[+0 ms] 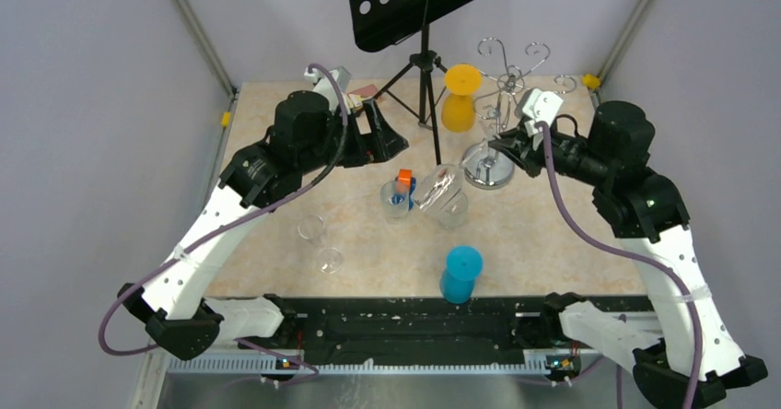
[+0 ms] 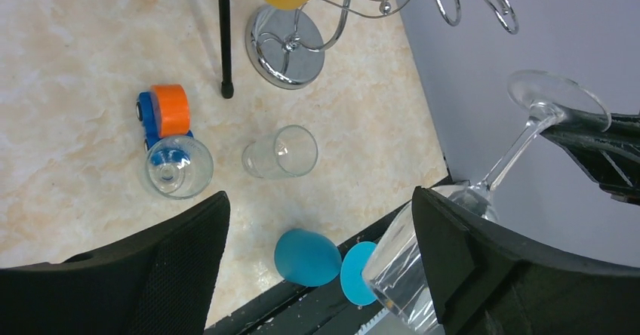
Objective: Place the wine glass upside down on the wine glass rack
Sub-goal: Turn the wine glass upside down at the wine rack.
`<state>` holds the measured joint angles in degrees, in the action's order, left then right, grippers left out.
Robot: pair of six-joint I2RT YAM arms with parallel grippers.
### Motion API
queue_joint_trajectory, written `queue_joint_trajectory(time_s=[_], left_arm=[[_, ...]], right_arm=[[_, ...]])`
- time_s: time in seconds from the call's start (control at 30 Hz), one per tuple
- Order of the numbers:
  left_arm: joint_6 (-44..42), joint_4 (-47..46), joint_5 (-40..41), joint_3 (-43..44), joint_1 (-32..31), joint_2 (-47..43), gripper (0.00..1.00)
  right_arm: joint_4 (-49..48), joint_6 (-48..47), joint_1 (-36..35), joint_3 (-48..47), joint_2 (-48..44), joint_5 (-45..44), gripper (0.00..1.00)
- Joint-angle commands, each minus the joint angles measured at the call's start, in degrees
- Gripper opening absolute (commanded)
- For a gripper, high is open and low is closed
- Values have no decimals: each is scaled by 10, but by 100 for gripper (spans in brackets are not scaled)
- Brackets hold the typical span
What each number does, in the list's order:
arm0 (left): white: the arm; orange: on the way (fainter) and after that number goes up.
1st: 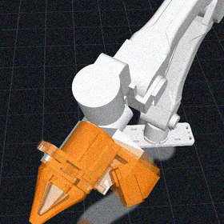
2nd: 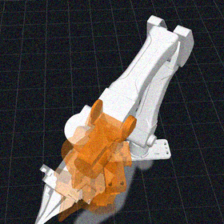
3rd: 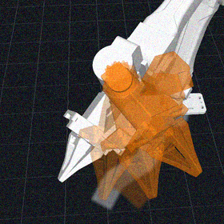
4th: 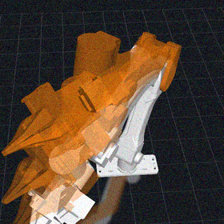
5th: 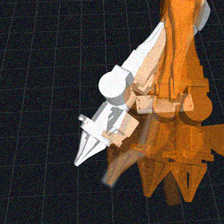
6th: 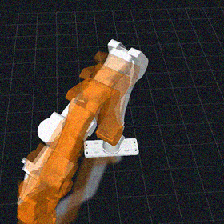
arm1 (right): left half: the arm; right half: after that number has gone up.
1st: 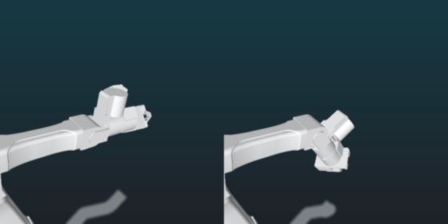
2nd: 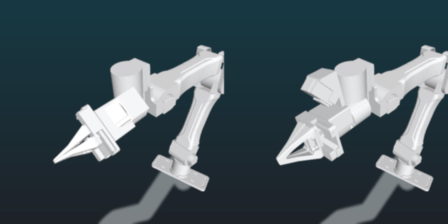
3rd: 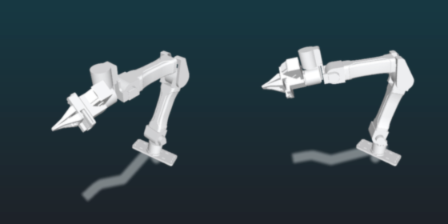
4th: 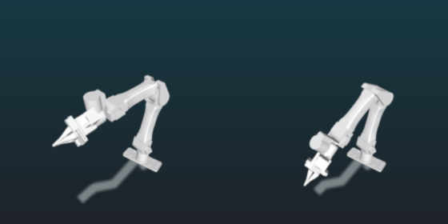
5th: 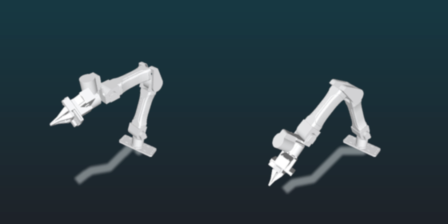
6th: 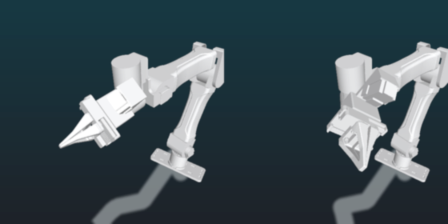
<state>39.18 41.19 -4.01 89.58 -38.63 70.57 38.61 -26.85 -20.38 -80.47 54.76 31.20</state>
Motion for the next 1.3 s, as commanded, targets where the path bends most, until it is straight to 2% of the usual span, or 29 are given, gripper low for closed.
queue_joint_trajectory(time_s=[0.0, 0.2, 0.53, 0.77, 1.27], left_arm=[[11, 2, -3, 18, 7, 0, 93], [20, 8, -10, 20, 14, 4, 94], [49, 13, -48, 21, 28, 13, 95], [87, 13, -105, 18, 38, 28, 95], [192, -29, -217, -27, 61, 51, 95]], right_arm=[[-24, 37, -53, -34, 22, -46, 0], [-21, 43, -154, -27, 47, -140, 0], [7, 24, -269, -27, 85, -297, 0], [-2, -37, -363, -2, 89, -477, 0], [-113, -195, -459, 83, 56, -665, 0]])
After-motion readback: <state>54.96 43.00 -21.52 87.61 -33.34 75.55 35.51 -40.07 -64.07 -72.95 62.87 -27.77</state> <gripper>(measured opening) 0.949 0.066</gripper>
